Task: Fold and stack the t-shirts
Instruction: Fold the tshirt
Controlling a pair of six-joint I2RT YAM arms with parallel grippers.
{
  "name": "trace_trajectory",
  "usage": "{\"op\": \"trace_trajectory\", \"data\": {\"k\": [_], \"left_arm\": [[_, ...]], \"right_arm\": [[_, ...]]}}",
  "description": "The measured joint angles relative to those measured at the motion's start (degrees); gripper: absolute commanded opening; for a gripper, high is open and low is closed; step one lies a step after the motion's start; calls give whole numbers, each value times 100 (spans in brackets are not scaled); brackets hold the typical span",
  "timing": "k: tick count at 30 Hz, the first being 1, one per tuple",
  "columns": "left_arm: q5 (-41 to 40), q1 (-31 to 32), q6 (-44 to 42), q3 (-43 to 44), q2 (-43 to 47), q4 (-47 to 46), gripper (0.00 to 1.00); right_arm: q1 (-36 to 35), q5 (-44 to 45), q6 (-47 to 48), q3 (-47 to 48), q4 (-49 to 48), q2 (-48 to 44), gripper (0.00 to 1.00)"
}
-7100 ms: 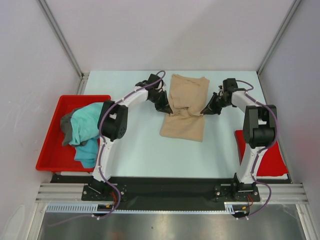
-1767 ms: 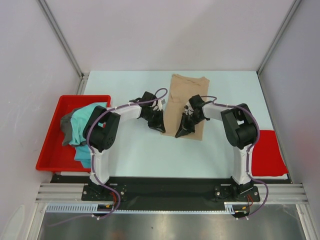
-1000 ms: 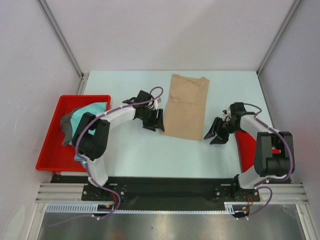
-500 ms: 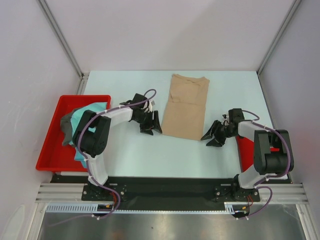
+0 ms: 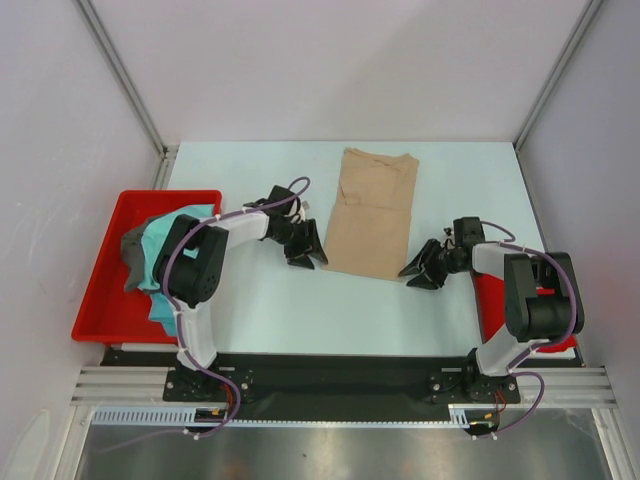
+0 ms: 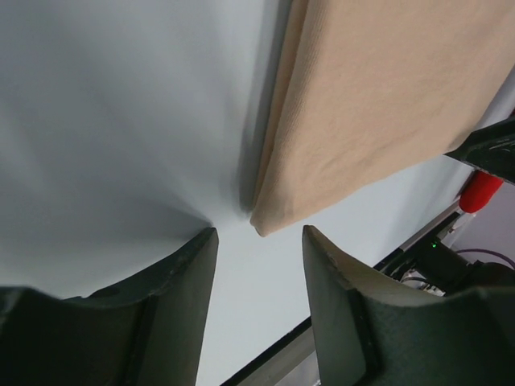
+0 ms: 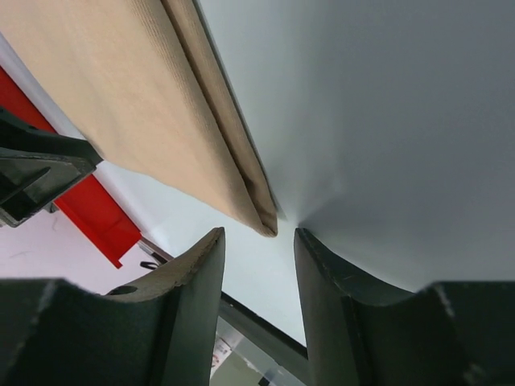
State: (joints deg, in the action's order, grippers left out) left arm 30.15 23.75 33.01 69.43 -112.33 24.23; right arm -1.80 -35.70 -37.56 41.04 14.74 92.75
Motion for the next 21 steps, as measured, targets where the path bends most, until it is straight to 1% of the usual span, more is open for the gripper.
{"op": "trace_trajectory", "data": {"k": [6, 14, 17, 18, 20, 21], "left_arm": [[-52, 28, 107, 81, -101, 59, 46], [26, 37, 151, 201, -232, 116, 44], [63, 44, 151, 262, -304, 131, 36], [79, 46, 151, 271, -326, 122, 29], [98, 50, 142, 271, -367, 98, 21], [131, 50, 136, 280, -400, 83, 11]], "right_arm": [[-2, -155, -168, 0, -284, 170, 43], [-42, -227, -254, 0, -437, 247, 42], [-48, -229, -254, 0, -446, 260, 42], [-48, -234, -254, 0, -448, 267, 41], [-48, -234, -245, 7, -452, 284, 35], [-50, -227, -240, 11, -452, 310, 32]]}}
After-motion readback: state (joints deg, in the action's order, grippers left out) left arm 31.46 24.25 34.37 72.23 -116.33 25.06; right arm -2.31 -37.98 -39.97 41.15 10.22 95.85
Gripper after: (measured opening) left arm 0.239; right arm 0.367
